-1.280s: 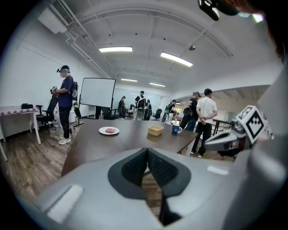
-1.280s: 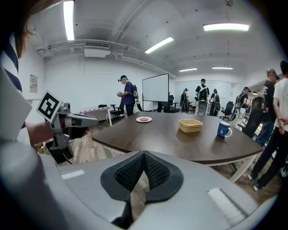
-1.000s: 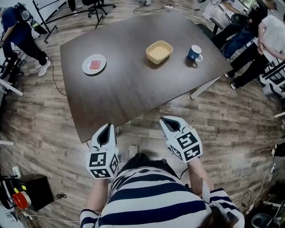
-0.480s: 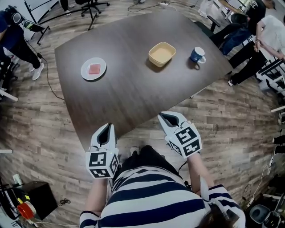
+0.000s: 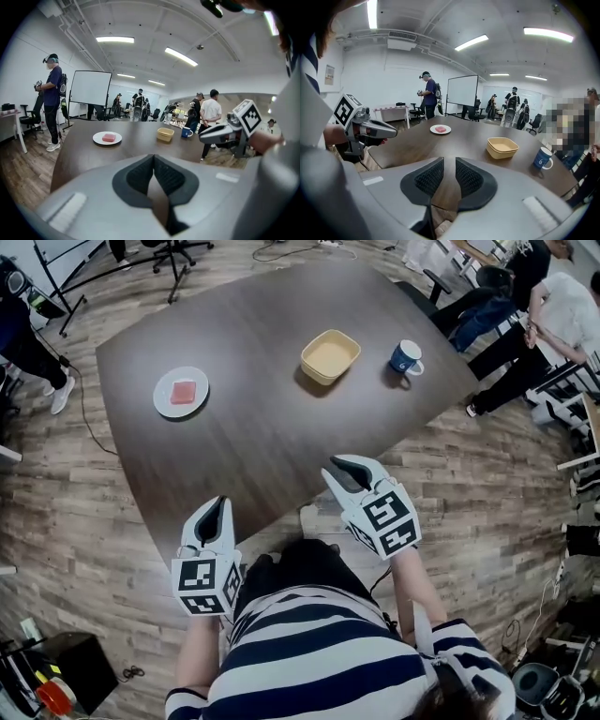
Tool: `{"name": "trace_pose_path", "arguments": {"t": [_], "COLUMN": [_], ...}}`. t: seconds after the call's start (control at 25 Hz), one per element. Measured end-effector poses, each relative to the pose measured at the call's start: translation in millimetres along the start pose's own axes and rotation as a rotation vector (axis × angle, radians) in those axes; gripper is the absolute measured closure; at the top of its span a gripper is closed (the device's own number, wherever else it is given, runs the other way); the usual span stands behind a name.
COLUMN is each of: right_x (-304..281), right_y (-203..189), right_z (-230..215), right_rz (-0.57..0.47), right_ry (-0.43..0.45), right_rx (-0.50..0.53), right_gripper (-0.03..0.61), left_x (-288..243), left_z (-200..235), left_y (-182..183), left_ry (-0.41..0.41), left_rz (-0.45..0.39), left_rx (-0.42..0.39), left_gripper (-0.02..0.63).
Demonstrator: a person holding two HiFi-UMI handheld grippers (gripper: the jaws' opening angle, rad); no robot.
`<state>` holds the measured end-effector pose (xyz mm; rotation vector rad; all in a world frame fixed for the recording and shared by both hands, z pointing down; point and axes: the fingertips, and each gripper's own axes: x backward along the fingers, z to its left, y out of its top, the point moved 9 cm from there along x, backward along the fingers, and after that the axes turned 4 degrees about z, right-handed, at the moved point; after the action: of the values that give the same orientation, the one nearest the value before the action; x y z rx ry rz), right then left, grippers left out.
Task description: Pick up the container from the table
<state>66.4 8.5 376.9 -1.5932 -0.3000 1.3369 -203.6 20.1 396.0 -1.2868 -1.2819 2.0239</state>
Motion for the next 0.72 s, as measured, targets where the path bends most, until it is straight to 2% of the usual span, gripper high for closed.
{"name": "trace_pose_path", "arguments": {"t": [0.32, 0.72], "right_x": [-32, -84], "right_y": [24, 47], "right_z": [-62, -151], "right_rz": [-0.026, 0.007], "right_ry": [0.020, 0.052], "right_rx": [0.056, 0.115], "right_gripper": [0.454, 0.451], "left_x": [-40, -117], "left_z": [3, -3], "left_y": [27, 69], "left_ry": [0.067, 0.127], "left_rz": [-0.021, -0.008], "left_rx": [0.022, 0.053], "left_gripper": [0.614, 0.614]}}
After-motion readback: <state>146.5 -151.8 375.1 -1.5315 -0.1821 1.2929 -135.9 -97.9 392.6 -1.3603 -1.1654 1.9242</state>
